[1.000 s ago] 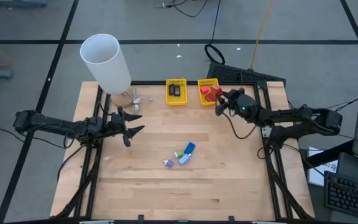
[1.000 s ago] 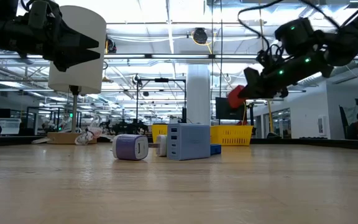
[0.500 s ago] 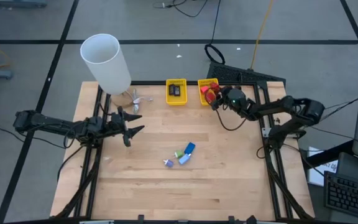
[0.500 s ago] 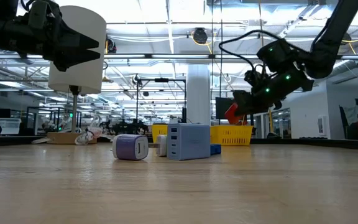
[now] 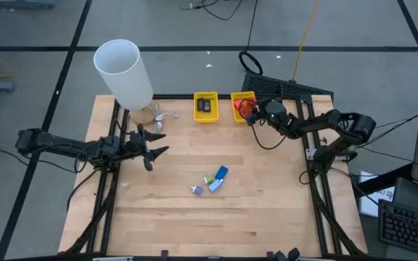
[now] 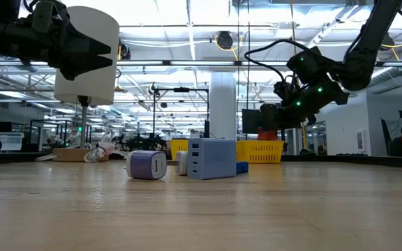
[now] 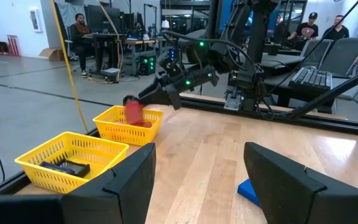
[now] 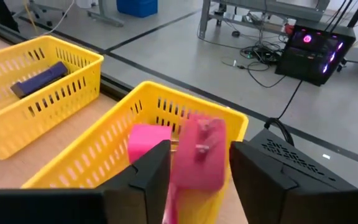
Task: Pick & Place Office items
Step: Put the red charger adapter into the right yellow bin, then put the blue digital clock into the left yellow bin
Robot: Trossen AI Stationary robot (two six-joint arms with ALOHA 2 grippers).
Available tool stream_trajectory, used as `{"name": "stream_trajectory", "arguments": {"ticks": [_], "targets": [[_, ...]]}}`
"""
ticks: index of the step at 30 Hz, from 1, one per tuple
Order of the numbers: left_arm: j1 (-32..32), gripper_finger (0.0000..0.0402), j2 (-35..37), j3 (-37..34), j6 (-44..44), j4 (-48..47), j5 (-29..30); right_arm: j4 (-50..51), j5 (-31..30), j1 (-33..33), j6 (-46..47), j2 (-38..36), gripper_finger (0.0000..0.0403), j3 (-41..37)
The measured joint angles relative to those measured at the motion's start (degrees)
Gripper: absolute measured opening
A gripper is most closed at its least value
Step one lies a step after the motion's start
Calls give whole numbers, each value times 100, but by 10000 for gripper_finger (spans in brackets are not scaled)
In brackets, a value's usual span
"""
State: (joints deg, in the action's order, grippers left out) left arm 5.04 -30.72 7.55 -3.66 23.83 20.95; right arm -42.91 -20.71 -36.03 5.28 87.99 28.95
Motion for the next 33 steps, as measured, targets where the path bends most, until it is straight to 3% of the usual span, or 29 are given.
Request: {"name": "stream_trajectory", "arguments": {"ticks": [14,25,33], "targets": [[0,244,-2,0,0,0,-2,-10,96,15,0,0,156,-2],[0,244,-2,0,0,0,-2,-41,1854,176,2,-451,157,-7],[0,244,-2,0,0,0,-2,-46,3529,597,435,-934,157,-9]]}}
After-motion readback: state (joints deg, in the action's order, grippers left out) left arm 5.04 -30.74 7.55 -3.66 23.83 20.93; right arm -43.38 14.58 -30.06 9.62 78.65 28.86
